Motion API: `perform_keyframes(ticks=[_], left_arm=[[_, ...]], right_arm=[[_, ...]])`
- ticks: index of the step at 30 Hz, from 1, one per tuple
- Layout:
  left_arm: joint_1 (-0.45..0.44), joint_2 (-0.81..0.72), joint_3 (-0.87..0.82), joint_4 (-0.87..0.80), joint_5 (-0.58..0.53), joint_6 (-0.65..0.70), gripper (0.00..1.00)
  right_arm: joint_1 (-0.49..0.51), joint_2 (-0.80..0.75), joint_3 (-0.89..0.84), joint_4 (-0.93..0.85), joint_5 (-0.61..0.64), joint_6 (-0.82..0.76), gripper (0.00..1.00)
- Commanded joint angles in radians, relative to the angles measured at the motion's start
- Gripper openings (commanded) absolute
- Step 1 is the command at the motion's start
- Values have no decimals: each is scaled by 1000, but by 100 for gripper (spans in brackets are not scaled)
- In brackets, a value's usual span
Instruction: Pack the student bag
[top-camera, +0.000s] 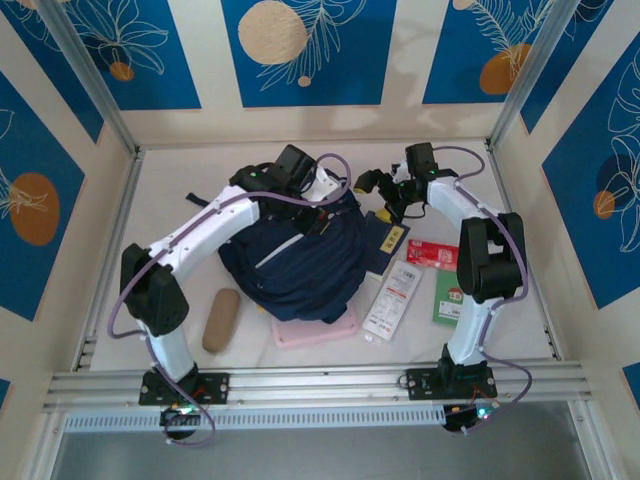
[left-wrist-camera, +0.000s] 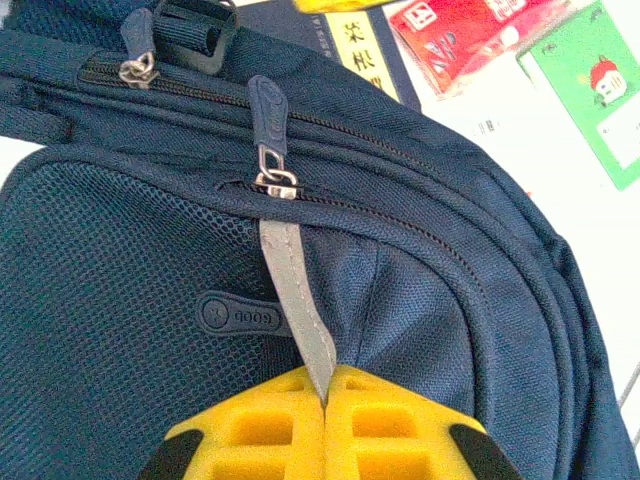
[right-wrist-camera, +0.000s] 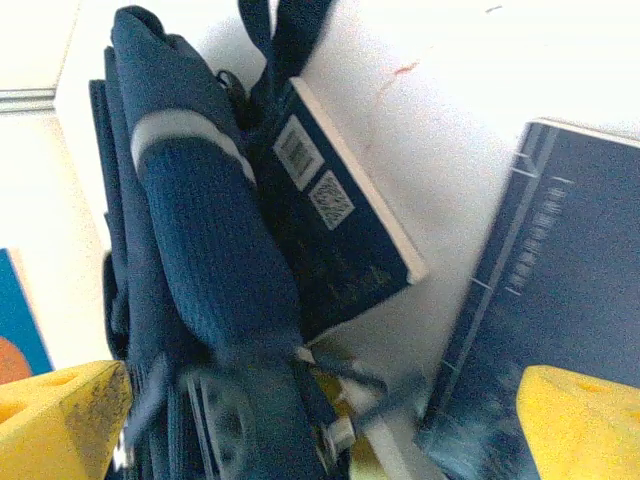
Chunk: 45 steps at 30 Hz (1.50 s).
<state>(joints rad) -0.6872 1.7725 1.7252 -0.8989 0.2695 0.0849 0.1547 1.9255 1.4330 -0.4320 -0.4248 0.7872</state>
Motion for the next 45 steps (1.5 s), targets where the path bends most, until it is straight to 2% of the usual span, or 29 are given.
perform_keyframes(ticks=[1, 4, 6, 7, 10, 13, 14, 20, 25, 30, 32, 35, 36, 37, 40, 42, 45], left_arm=[[3, -76, 22, -24, 40, 88, 0], [5, -94, 28, -35, 61, 101, 0], [14, -107, 26, -30, 71, 102, 0], [18, -112, 27, -30, 77, 105, 0], [31, -124, 24, -36, 80, 113, 0], [35, -140, 21, -43, 53, 132, 0], [34, -145, 19, -44, 39, 141, 0], [34, -154, 47, -51, -45, 192, 0], [24, -151, 67, -31, -139, 233, 0], [9, -173, -7, 92, -292, 264, 0], [9, -166, -51, 162, -331, 277, 0], [8, -132, -94, 239, -382, 297, 0], [9, -118, -96, 257, -405, 296, 0], [8, -102, -98, 278, -429, 295, 0], [8, -70, -87, 325, -487, 276, 0], [10, -66, -84, 341, -519, 254, 16], [11, -89, -79, 320, -542, 149, 49]], right_arm=[[30, 80, 62, 94, -163, 78, 99], [53, 141, 82, 207, -217, 144, 100], [69, 185, 109, 256, -253, 179, 93], [76, 200, 123, 270, -259, 192, 83], [85, 201, 107, 347, -250, 250, 41], [72, 155, 70, 429, -236, 301, 8], [65, 126, 51, 456, -223, 314, 0], [-7, -78, -127, 699, -118, 476, 0], [-17, -302, -294, 733, 48, 475, 0], [60, -544, -534, 622, 315, 409, 1], [95, -615, -656, 661, 351, 406, 4], [136, -658, -745, 656, 342, 416, 5], [154, -671, -760, 628, 349, 419, 5], [177, -683, -771, 591, 372, 433, 0], [248, -704, -777, 474, 449, 495, 0], [288, -703, -751, 365, 494, 563, 0], [342, -696, -690, 157, 573, 688, 0]])
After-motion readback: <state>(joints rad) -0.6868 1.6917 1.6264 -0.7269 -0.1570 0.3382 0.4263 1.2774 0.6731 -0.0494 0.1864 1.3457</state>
